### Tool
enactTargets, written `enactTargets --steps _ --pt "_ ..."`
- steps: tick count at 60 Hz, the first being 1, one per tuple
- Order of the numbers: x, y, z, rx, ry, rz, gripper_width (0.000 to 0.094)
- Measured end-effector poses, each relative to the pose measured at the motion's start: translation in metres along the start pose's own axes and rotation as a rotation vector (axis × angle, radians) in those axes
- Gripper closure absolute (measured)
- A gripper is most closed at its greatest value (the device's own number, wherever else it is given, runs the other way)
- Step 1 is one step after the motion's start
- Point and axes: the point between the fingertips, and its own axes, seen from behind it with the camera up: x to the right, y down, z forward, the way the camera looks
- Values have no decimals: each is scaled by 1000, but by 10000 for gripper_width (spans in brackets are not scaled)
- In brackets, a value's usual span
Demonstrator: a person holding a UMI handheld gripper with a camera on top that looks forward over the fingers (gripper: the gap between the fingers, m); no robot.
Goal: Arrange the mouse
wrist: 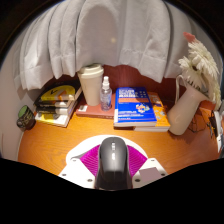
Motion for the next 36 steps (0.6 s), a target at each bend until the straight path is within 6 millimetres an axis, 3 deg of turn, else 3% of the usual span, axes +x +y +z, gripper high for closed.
enactTargets --steps 6,12,18,31,36 --pt "-3 32 31 -72 -27 12 569" --pt "-7 52 52 -96 -51 40 565" --pt "-5 46 52 -62 -39 40 554" --pt "-4 44 52 -22 -26 61 427" --pt "-14 41 51 -9 -54 85 244"
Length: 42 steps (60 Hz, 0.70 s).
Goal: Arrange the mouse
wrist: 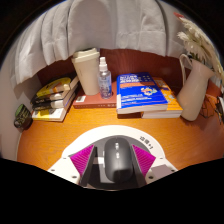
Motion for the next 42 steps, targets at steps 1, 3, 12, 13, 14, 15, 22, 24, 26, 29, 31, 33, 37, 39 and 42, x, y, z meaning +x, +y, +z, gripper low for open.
enactTargets --steps 1,3,12,13,14,15,22,24,26,29,31,33,37,39,42 --pt "-1 0 0 1 -2 5 219" --pt "-2 0 -1 -1 2 8 172" --pt "-4 -18 -44 37 40 -6 69" --pt "-5 -22 -53 52 38 -2 71" --pt "-7 -27 -63 66 38 1 71" --pt "-8 -32 -73 81 39 1 68" --pt "-10 -60 -156 185 91 -37 73" --pt "-12 -65 -179 208 101 -43 74" --pt "-15 -69 -202 228 105 -45 74" --pt "-23 -74 -235 262 105 -47 72" --pt "-29 -75 -254 286 104 -48 73" --pt "-32 -77 -272 303 100 -45 70" --pt "-40 -77 -303 333 100 -42 73" --pt "-44 -75 -317 348 106 -41 74" --pt "-49 -72 -335 367 106 -35 73"
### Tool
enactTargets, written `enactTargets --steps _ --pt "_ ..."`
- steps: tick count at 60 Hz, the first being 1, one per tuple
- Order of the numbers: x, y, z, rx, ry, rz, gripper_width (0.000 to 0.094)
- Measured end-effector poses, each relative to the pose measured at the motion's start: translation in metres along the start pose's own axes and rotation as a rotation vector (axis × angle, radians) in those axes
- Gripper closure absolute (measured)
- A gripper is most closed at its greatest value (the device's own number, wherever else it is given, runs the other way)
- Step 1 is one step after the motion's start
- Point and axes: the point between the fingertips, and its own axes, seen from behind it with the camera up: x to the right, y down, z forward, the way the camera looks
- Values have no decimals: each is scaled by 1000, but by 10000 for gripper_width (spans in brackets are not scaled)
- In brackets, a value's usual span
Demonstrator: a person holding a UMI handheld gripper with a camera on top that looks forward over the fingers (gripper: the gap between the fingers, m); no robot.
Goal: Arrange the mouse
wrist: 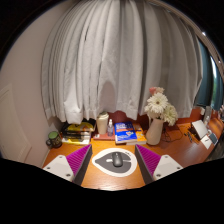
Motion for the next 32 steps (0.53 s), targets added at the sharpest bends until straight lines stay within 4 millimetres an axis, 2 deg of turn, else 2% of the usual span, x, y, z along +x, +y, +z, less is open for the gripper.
enactTargets --steps 8,14,32 --pt "-10 2 -36 27 -12 21 77" --pt "-15 15 -56 14 -22 14 77" --pt "-25 45 -88 -23 -44 -20 76"
